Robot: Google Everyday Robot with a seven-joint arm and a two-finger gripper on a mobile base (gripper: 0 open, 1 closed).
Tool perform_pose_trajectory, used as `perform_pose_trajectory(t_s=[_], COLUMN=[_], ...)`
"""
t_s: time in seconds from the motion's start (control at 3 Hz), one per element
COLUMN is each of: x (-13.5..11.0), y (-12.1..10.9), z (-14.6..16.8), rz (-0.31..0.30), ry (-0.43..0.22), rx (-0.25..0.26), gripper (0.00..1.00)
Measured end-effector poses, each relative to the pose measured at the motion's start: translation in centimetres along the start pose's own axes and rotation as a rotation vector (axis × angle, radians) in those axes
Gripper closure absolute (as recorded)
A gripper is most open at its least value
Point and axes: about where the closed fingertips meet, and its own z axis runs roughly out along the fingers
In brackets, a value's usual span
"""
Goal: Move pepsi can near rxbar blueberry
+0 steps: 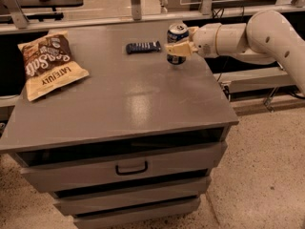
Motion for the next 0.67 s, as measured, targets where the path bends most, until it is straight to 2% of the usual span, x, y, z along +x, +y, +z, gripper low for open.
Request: perform_pose_trajectory(t_s=[0.33, 0.67], x=[1.0, 0.9], y=[-4.3, -6.0], z=[0.8, 2.3], rz=[0.041, 0.054], ry=[-0.026, -0.054], rx=[0.044, 0.052], gripper=[1.0, 1.0])
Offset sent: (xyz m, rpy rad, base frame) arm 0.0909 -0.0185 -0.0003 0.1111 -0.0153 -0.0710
